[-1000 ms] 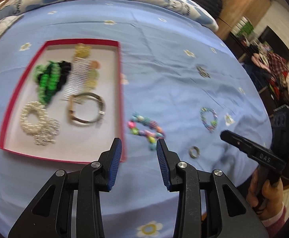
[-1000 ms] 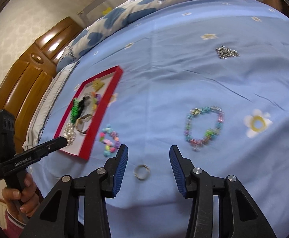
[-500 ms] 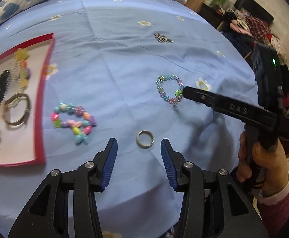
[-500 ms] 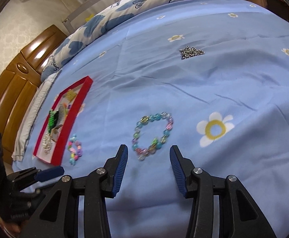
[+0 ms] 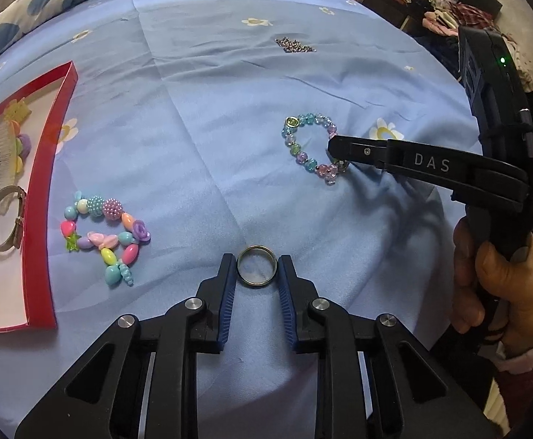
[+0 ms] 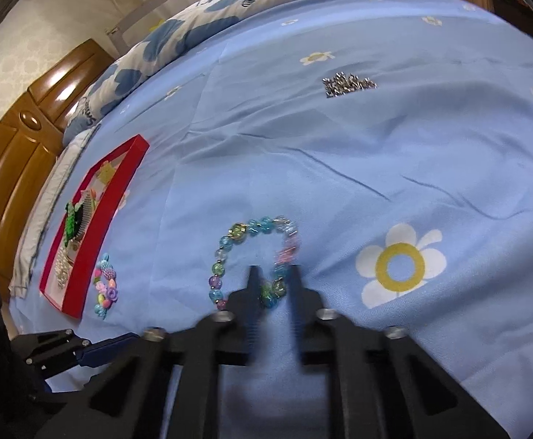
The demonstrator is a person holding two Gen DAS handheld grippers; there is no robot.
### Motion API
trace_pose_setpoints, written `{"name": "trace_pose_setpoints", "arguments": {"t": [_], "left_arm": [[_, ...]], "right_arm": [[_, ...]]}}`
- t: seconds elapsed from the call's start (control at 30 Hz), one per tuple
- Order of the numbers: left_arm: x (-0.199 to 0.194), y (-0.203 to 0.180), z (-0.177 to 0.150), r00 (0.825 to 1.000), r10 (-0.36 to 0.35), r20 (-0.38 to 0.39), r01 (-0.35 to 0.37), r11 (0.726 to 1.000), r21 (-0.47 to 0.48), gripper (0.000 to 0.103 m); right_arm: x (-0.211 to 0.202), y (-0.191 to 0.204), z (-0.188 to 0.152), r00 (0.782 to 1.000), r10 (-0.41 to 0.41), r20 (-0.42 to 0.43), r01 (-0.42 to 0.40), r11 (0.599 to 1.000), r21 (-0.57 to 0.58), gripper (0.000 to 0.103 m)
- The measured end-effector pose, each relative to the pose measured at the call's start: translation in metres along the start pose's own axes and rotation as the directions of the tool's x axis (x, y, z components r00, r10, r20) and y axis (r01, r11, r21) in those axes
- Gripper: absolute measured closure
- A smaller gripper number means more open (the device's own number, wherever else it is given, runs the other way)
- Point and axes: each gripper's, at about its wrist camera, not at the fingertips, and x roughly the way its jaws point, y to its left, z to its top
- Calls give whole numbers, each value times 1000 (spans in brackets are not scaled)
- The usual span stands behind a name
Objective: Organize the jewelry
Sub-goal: 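Grasp the gold ring with the left tool while the right tool grasps the beaded bracelet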
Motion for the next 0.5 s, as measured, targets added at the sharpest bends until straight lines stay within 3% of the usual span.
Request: {"name": "trace_pose_setpoints", "arguments": {"t": [0.23, 0.3, 0.5], "left_arm": [[-19, 13, 0, 999, -22, 39, 23, 999, -33, 82], [-28, 19, -1, 998, -29, 57, 32, 998, -49, 82], [-49, 35, -4, 995, -34, 97, 42, 996, -84, 82]], "right_arm": [[-15, 10, -3, 999, 48, 15, -48, 999, 2, 94], [-20, 17, -3, 998, 68, 18, -68, 998, -3, 103], [-27, 42, -1, 996, 85, 27, -83, 995, -54, 103]]}}
